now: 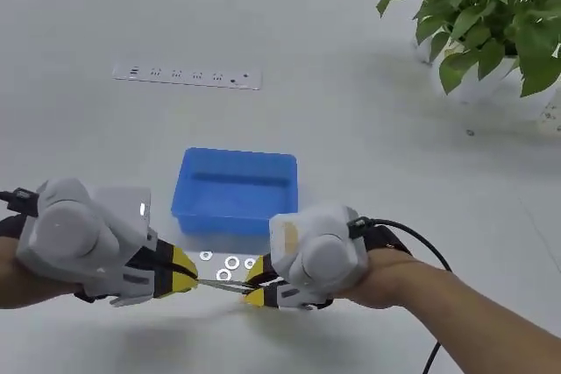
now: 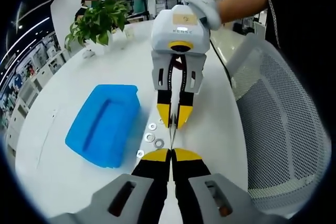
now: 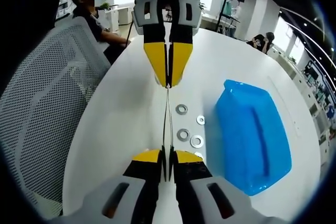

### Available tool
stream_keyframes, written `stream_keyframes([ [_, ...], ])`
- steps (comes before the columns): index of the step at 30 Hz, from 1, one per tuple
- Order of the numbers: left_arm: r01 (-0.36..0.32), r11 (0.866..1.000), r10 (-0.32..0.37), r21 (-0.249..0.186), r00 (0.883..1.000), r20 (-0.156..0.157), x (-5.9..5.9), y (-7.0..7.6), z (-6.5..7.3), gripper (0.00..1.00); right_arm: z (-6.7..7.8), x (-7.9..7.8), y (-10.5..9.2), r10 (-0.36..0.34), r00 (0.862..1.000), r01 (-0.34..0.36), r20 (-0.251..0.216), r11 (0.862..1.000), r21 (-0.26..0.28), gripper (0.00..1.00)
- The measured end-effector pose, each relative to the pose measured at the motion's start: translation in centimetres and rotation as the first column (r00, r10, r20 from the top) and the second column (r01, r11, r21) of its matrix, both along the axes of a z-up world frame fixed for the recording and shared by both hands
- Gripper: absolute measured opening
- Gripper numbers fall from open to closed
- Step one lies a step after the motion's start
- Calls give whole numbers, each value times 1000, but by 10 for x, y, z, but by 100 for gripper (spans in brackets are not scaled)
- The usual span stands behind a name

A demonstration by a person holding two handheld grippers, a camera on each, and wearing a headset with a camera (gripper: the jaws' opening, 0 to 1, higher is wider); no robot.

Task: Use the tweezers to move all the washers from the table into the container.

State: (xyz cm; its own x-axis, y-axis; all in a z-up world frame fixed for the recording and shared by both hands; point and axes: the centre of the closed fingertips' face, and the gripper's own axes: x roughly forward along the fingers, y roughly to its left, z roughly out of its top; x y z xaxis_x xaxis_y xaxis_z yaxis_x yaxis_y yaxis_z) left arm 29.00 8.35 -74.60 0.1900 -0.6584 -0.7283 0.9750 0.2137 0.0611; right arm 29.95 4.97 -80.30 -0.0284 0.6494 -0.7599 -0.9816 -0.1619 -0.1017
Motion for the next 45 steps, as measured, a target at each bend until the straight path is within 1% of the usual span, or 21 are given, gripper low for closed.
stream_keyframes([
  [3, -4, 1000, 4, -13, 1000, 14, 3, 2, 7, 5, 6, 3, 3, -4, 1000, 4, 6, 1000, 11, 10],
  [8, 0, 1000, 1, -26, 999, 37, 6, 1, 22, 5, 14, 6, 8, -8, 1000, 8, 14, 1000, 29, 10],
  [9, 0, 1000, 1, -27, 999, 44, 7, 2, 24, 5, 15, 6, 9, -9, 1000, 9, 14, 999, 32, 10],
  [12, 7, 1000, -6, -26, 999, 50, 7, 1, 27, 5, 16, 6, 10, -10, 1000, 10, 14, 999, 36, 10],
  [15, 18, 999, -16, -32, 998, 54, 6, -3, 30, 5, 15, 5, 11, -9, 1000, 8, 12, 999, 36, 9],
  [18, 32, 999, -29, -40, 997, 66, 6, -9, 35, 5, 15, 4, 11, -14, 1000, 13, 7, 999, 39, 9],
  [22, 45, 998, -42, -46, 997, 72, 6, -15, 38, 5, 14, 3, 11, -15, 1000, 15, 9, 999, 37, 9],
  [32, 81, 994, -74, -72, 994, 84, 4, -30, 46, 5, 15, -1, 14, -30, 1000, 30, 0, 998, 56, 9],
  [40, 109, 990, -102, -91, 991, 85, 1, -41, 47, 5, 14, -6, 18, -30, 1000, 31, -8, 997, 73, 9],
  [44, 117, 989, -109, -94, 990, 84, -1, -45, 45, 5, 12, -7, 17, -33, 999, 33, -3, 996, 79, 9],
  [45, 117, 988, -109, -101, 990, 84, -1, -45, 45, 5, 12, -7, 17, -34, 999, 35, -6, 996, 85, 9],
])
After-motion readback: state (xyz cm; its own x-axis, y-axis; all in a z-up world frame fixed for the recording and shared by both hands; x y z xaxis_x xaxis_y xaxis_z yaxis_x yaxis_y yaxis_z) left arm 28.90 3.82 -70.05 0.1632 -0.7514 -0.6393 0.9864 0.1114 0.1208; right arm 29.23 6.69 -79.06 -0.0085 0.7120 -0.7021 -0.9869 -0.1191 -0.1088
